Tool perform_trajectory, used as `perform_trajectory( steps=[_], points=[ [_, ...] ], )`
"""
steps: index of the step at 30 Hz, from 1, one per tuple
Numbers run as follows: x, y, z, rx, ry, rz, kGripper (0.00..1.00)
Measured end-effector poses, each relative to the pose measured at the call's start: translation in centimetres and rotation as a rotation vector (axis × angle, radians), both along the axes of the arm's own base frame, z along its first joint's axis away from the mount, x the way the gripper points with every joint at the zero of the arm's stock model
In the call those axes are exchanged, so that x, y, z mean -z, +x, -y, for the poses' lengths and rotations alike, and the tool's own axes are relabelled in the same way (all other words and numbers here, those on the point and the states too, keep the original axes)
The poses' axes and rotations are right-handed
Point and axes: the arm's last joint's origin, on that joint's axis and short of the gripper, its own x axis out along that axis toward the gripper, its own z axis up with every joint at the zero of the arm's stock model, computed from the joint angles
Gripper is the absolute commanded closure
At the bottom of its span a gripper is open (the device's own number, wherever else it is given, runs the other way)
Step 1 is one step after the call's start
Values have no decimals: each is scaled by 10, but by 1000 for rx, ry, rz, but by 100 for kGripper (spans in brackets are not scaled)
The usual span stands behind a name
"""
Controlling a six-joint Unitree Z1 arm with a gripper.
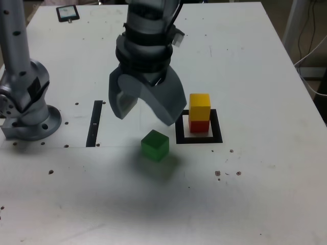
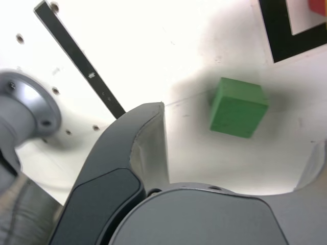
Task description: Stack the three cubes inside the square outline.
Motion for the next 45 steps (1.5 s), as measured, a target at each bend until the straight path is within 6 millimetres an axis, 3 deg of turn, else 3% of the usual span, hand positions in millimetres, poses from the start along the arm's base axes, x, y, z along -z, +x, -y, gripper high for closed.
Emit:
perform_trajectory(
  steps=[10,18,29,33,45],
  points=[
    [13,-4,18,229,-89,-37,4],
    [39,13,39,299,-98,-5,5],
    [42,19,34,293,-63,23,5],
    [54,21,32,288,-48,-2,6],
    [51,19,31,287,-42,7,6]
  ],
)
